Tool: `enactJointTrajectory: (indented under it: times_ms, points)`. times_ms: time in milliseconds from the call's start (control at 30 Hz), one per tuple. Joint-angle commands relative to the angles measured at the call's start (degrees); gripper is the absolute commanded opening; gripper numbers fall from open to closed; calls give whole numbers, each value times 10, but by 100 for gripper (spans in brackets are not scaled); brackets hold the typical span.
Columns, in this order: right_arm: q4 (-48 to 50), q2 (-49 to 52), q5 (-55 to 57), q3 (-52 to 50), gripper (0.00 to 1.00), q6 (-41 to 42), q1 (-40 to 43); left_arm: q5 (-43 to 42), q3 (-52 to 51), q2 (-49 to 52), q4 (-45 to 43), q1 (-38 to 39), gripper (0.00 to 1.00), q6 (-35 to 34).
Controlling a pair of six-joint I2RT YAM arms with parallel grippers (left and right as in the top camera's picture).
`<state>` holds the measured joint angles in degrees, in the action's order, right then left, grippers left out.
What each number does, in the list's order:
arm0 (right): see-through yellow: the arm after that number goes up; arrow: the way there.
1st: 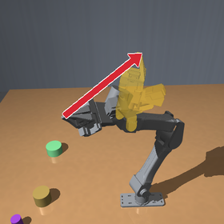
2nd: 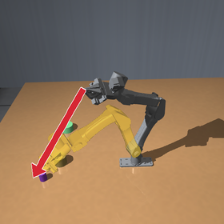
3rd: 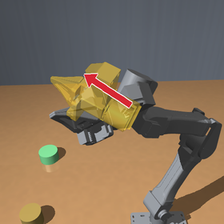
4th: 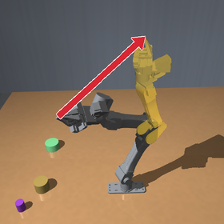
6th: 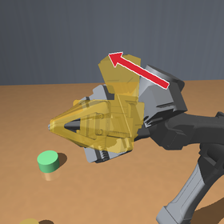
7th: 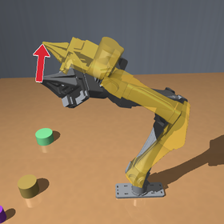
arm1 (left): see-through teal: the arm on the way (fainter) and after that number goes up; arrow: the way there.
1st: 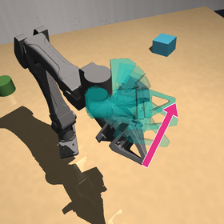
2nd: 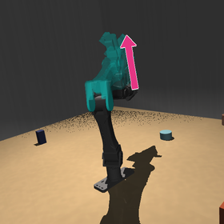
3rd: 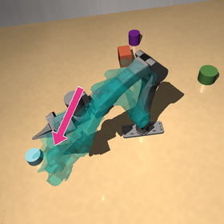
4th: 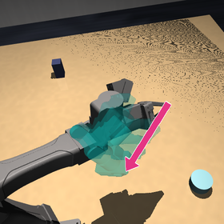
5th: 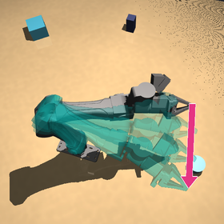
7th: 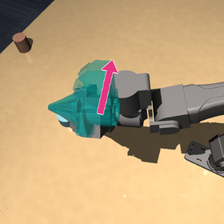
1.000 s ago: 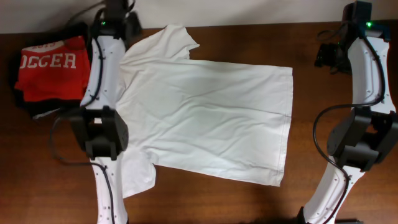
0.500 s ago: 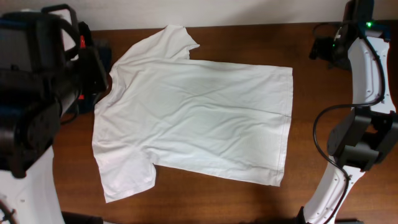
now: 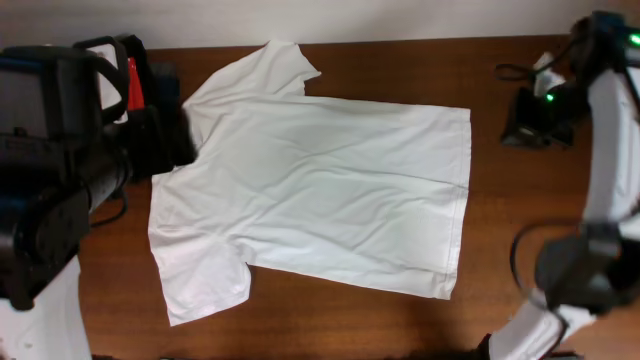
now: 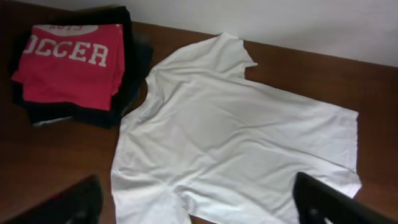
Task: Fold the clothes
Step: 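Grasp the bottom right hem with the right gripper and pull right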
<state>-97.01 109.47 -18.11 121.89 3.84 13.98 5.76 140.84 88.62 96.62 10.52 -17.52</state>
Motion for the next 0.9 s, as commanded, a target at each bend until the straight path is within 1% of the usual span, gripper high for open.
enactJointTrajectory:
  times_ms: [0,33,67,133,167,200,233,267,333,400,467,533,600,667,733,767,833,867]
  points:
    - [-3,-104,45,-100,4,38,-37,-4,-3,-2,1,-1,99,2]
    - [5,-144,47,-206,4,43,-64,-4,-3,-2,1,-1,99,2]
    - [29,-167,47,-287,4,53,-82,-4,-3,-2,1,-1,99,2]
    - [114,-199,46,-464,4,80,-112,-4,-3,-2,1,-1,99,2]
    - [179,-199,43,-562,4,100,-119,-4,-3,-2,1,-1,99,2]
    - [238,-193,22,-631,4,102,-117,-4,-3,-2,1,-1,99,2]
    - [279,-185,1,-671,4,102,-116,-4,-3,-2,1,-1,99,2]
    - [334,-167,-1,-716,4,125,-116,-4,-3,-2,1,-1,99,2]
    - [361,-152,22,-735,4,151,-116,-4,-3,-2,1,-1,99,2]
    - [367,-139,36,-744,4,152,-117,-4,-3,-2,1,-1,99,2]
    - [403,-130,80,-767,4,178,-116,-4,-3,-2,1,-1,99,2]
    - [435,-125,95,-783,4,192,-111,-4,-3,-2,1,-1,99,2]
    - [443,-125,152,-781,4,207,-75,-4,-3,-2,1,-1,99,2]
    - [457,-125,167,-781,4,205,7,-4,-3,-2,1,-1,99,2]
    - [490,-125,155,-781,4,204,89,-4,-3,-2,1,-1,99,2]
    - [515,-125,144,-781,4,204,117,-4,-3,-2,1,-1,99,2]
    - [590,-125,108,-773,4,205,150,-4,-3,-2,1,-1,99,2]
    - [604,-125,100,-764,4,204,149,-4,-3,-2,1,-1,99,2]
